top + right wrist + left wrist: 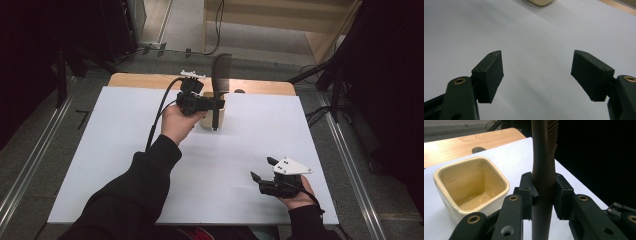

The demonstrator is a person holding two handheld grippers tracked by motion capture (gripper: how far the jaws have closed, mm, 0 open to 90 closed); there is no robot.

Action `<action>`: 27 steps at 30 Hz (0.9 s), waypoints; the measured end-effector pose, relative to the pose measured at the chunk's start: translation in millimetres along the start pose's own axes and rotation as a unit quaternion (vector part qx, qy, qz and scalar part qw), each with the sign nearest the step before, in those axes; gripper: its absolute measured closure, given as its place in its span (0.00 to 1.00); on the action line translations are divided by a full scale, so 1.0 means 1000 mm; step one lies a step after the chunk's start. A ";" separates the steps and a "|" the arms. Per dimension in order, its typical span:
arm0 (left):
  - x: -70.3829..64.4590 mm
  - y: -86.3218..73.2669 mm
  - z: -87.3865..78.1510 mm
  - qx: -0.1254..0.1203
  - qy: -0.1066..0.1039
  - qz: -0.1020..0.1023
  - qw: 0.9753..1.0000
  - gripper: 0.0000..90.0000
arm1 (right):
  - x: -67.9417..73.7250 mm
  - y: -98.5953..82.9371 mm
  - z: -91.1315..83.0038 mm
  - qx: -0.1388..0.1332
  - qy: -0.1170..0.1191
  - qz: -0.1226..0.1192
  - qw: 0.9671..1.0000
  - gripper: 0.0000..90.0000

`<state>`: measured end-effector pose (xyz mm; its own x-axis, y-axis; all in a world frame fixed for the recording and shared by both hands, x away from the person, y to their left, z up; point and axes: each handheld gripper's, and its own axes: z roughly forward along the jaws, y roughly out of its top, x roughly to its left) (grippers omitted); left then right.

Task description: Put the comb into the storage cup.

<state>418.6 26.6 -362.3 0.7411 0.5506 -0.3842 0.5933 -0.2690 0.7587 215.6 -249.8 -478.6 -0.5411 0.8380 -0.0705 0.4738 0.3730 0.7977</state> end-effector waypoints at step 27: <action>0.005 0.033 -0.004 -0.020 0.020 0.018 0.999 0.81 | -0.001 0.000 0.000 -0.009 -0.004 0.005 1.000 0.26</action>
<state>440.5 23.8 -336.6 0.7481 0.5722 -0.3361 0.5533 -0.2580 0.7920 216.4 -250.2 -478.3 -0.5313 0.8444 -0.0679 0.4665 0.3585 0.8086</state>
